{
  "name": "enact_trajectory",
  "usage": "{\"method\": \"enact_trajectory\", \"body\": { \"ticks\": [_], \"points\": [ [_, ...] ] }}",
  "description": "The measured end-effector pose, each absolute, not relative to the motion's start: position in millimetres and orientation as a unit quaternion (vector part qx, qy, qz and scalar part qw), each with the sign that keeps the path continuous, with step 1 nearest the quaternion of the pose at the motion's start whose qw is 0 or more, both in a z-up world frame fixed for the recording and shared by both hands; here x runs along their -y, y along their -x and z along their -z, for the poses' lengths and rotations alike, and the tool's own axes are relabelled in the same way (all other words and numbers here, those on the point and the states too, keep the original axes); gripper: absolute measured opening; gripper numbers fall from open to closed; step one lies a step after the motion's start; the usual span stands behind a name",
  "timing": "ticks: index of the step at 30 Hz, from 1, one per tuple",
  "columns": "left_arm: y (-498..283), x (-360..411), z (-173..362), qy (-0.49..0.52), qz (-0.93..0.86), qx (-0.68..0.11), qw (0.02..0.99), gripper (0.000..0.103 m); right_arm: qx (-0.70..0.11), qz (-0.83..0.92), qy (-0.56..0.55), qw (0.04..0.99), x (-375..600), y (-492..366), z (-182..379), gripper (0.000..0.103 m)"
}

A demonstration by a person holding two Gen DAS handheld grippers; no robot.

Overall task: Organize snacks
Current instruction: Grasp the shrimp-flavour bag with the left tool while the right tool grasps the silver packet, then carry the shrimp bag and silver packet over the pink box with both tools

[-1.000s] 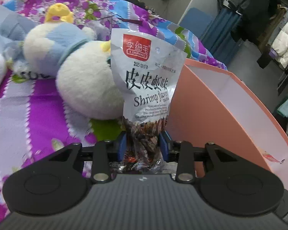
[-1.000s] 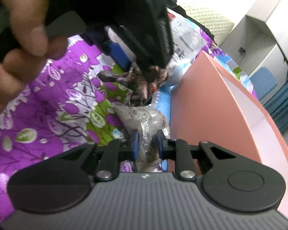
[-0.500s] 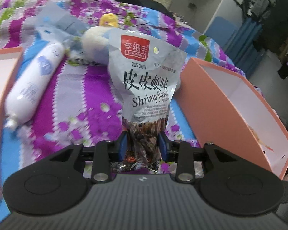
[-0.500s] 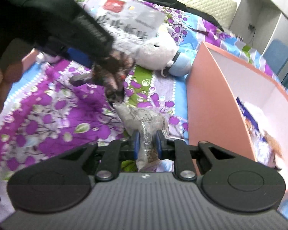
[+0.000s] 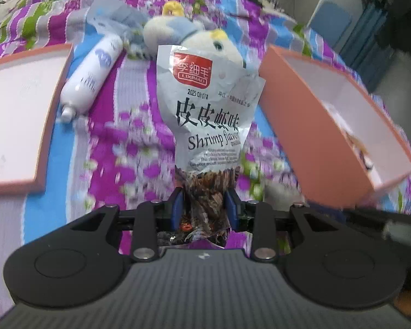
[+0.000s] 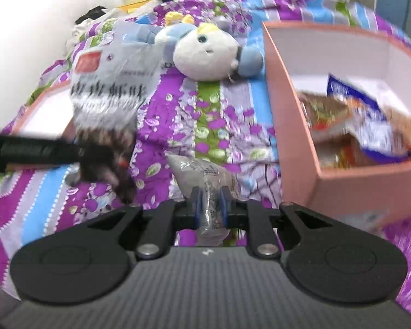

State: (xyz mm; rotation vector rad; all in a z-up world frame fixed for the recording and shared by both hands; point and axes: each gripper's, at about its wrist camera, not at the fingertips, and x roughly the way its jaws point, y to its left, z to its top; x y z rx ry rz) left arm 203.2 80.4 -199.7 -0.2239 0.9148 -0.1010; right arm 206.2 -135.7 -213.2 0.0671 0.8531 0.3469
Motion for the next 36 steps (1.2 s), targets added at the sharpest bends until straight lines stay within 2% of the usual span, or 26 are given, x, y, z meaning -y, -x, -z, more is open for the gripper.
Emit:
{"method": "enact_trajectory", "body": {
  "ticks": [5, 6, 7, 13, 16, 20, 24, 25, 27, 29, 32, 36],
  "points": [
    [-180, -81, 205, 0.106, 0.033, -0.461, 0.880, 0.038, -0.399, -0.167, -0.029, 0.901, 136, -206, 221, 0.025],
    [-176, -82, 205, 0.104, 0.029, -0.464, 0.879, 0.038, -0.399, -0.168, -0.019, 0.901, 133, -207, 224, 0.034],
    [-173, -83, 205, 0.105, 0.028, -0.466, 0.878, 0.037, -0.401, -0.172, -0.014, 0.900, 131, -207, 226, 0.039],
    [-169, -84, 203, 0.097, 0.013, -0.473, 0.876, 0.035, -0.384, -0.169, 0.036, 0.907, 115, -205, 237, 0.052],
    [-172, -82, 204, 0.092, 0.008, -0.475, 0.875, 0.034, -0.412, -0.176, 0.024, 0.894, 115, -214, 249, 0.059],
    [-178, -79, 210, 0.090, 0.009, -0.484, 0.870, 0.034, -0.408, -0.182, 0.022, 0.895, 117, -214, 257, 0.058],
    [-182, -73, 217, 0.077, 0.026, -0.494, 0.866, 0.036, -0.413, -0.183, -0.002, 0.892, 125, -215, 253, 0.046],
    [-183, -71, 219, 0.072, 0.028, -0.495, 0.865, 0.038, -0.415, -0.183, -0.009, 0.891, 127, -215, 253, 0.041],
    [-186, -68, 223, 0.063, 0.032, -0.497, 0.865, 0.059, -0.420, -0.179, -0.027, 0.889, 134, -215, 251, 0.035],
    [-190, -66, 230, 0.059, 0.042, -0.503, 0.861, 0.072, -0.420, -0.180, -0.030, 0.889, 137, -213, 250, 0.032],
    [-193, -59, 240, 0.040, 0.045, -0.509, 0.859, 0.076, -0.419, -0.179, -0.020, 0.890, 136, -210, 251, 0.032],
    [-195, -49, 257, 0.002, 0.041, -0.521, 0.853, 0.076, -0.425, -0.181, -0.041, 0.886, 142, -212, 251, 0.031]
  ]
}}
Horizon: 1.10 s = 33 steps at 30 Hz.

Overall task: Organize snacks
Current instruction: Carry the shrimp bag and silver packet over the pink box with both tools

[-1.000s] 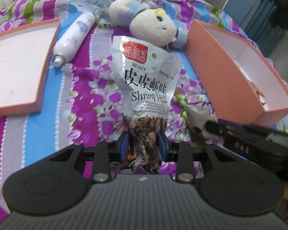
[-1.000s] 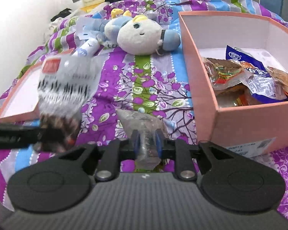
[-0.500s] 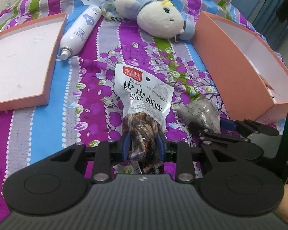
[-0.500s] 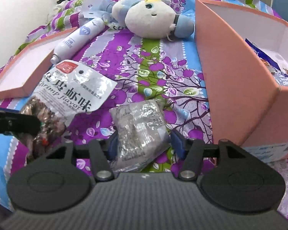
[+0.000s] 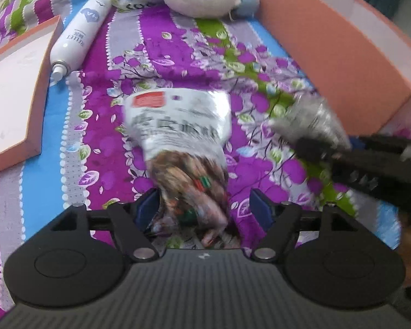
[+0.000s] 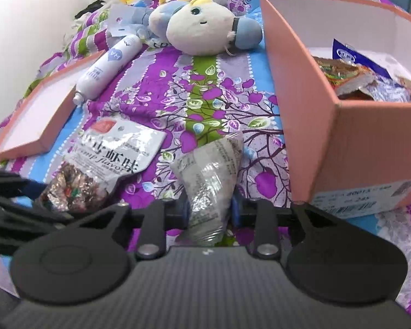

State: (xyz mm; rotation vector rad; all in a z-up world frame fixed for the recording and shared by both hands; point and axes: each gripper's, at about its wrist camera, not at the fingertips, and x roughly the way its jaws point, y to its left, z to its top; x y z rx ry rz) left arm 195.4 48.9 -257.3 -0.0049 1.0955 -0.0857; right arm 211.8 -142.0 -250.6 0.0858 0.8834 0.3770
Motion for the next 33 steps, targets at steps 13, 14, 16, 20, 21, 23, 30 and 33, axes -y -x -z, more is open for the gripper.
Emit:
{"method": "enact_trajectory", "body": {
  "ticks": [13, 14, 16, 20, 21, 23, 30, 33],
  "points": [
    [-181, -57, 232, 0.049, 0.036, -0.500, 0.864, 0.055, -0.412, -0.179, -0.053, 0.892, 150, -193, 219, 0.031],
    [-179, -58, 225, 0.055, 0.036, -0.497, 0.866, 0.055, -0.409, -0.180, -0.054, 0.893, 151, -190, 214, 0.031],
    [-175, -60, 210, 0.069, 0.035, -0.491, 0.868, 0.055, -0.403, -0.178, -0.057, 0.896, 153, -184, 203, 0.031],
    [-165, -62, 174, 0.085, 0.040, -0.474, 0.876, 0.055, -0.387, -0.173, -0.068, 0.903, 160, -170, 176, 0.031],
    [-162, -62, 166, 0.091, 0.040, -0.469, 0.878, 0.055, -0.381, -0.171, -0.069, 0.906, 163, -166, 168, 0.031],
    [-156, -61, 150, 0.096, 0.041, -0.459, 0.882, 0.055, -0.371, -0.168, -0.073, 0.910, 168, -158, 154, 0.031],
    [-142, -45, 96, 0.114, 0.049, -0.425, 0.896, 0.055, -0.337, -0.157, -0.085, 0.924, 189, -137, 108, 0.031],
    [-136, -30, 77, 0.121, 0.060, -0.410, 0.902, 0.055, -0.324, -0.150, -0.090, 0.930, 202, -128, 94, 0.031]
  ]
}}
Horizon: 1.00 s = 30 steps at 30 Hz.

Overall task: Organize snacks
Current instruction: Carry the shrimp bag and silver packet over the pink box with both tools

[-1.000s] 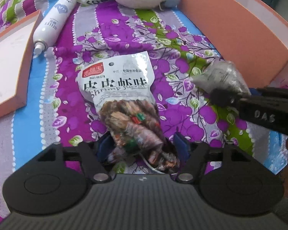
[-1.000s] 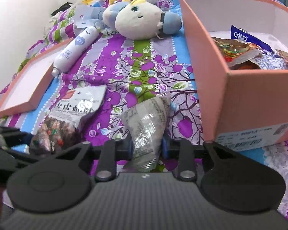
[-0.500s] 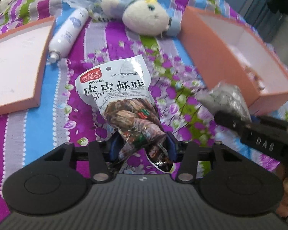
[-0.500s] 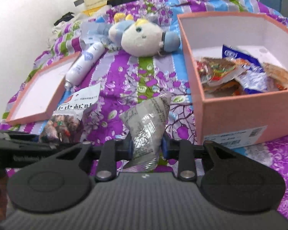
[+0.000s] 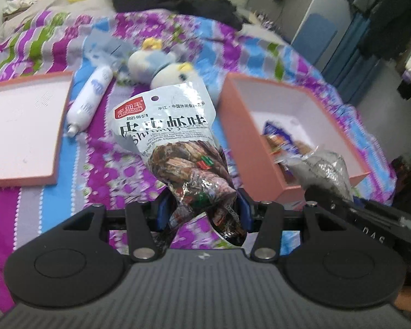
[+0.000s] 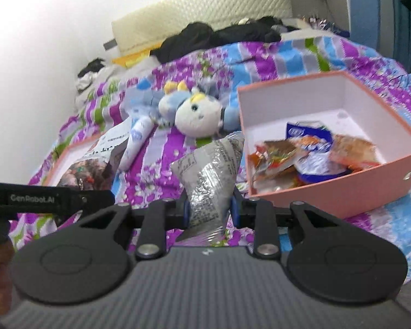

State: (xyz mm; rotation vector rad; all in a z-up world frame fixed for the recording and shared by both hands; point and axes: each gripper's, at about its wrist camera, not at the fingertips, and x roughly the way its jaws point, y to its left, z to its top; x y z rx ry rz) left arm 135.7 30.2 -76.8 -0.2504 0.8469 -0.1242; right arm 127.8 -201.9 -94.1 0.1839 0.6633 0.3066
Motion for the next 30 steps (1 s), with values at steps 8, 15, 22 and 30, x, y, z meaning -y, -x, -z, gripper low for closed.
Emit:
{"method": "enact_trajectory", "body": {
  "ticks": [8, 15, 22, 30],
  "points": [
    [-129, 20, 44, 0.121, 0.102, -0.387, 0.909, 0.055, -0.295, -0.118, -0.095, 0.944, 241, -108, 66, 0.031],
    [-137, 60, 43, 0.119, 0.133, -0.396, 0.901, 0.055, -0.291, -0.085, -0.107, 0.947, 278, -106, 58, 0.031],
    [-179, 90, 49, 0.114, 0.150, -0.406, 0.894, 0.055, -0.300, -0.068, -0.118, 0.944, 304, -136, 67, 0.031],
    [-258, 116, 62, 0.103, 0.159, -0.417, 0.889, 0.055, -0.305, -0.065, -0.116, 0.943, 322, -196, 76, 0.031]
  ]
}}
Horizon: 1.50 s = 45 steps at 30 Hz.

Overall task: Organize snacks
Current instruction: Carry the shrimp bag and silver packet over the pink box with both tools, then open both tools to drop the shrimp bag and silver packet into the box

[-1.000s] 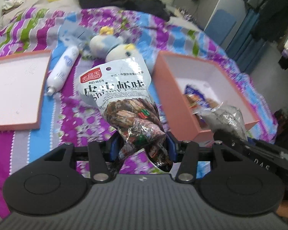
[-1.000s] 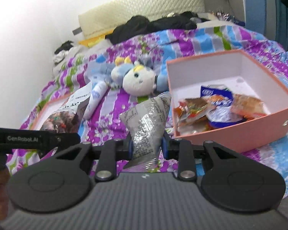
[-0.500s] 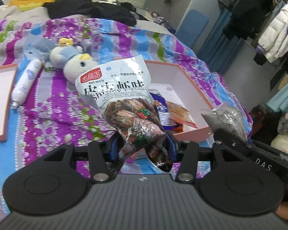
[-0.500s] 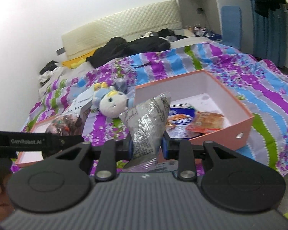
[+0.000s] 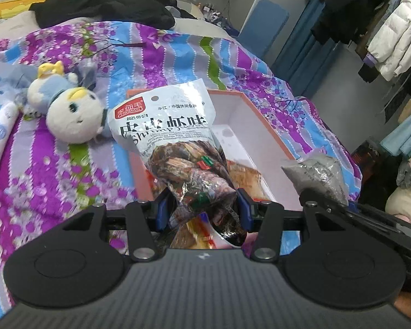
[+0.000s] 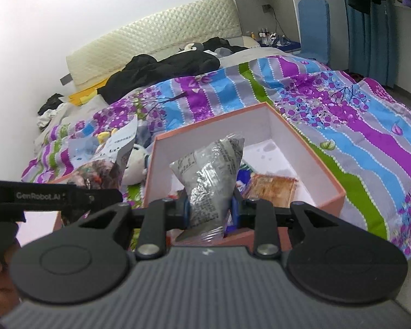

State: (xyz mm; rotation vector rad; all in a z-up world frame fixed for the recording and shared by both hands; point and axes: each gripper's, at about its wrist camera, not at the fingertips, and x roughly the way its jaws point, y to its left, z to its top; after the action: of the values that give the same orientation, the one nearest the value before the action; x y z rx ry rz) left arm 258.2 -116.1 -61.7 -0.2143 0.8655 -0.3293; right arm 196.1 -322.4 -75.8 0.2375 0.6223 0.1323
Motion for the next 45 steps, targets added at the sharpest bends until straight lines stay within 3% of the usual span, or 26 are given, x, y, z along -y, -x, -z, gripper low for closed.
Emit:
{"method": "enact_trajectory", "body": {
  "ticks": [11, 21, 23, 25, 27, 45],
  "points": [
    [-371, 136, 100, 0.097, 0.153, -0.440, 0.879, 0.055, -0.333, -0.063, -0.121, 0.933, 337, -290, 116, 0.032],
    [-425, 143, 129, 0.093, 0.156, -0.459, 0.870, 0.056, -0.359, -0.051, -0.138, 0.922, 345, -334, 148, 0.033],
    [-425, 142, 130, 0.092, 0.156, -0.461, 0.869, 0.062, -0.362, -0.048, -0.132, 0.921, 343, -336, 148, 0.038],
    [-423, 141, 128, 0.089, 0.155, -0.460, 0.870, 0.068, -0.359, -0.049, -0.123, 0.924, 340, -335, 145, 0.055],
    [-417, 138, 122, 0.087, 0.155, -0.455, 0.873, 0.070, -0.351, -0.049, -0.123, 0.927, 339, -331, 140, 0.061],
    [-273, 108, 2, 0.083, 0.171, -0.371, 0.909, 0.074, -0.270, -0.053, -0.136, 0.952, 320, -211, 43, 0.061]
  ]
}}
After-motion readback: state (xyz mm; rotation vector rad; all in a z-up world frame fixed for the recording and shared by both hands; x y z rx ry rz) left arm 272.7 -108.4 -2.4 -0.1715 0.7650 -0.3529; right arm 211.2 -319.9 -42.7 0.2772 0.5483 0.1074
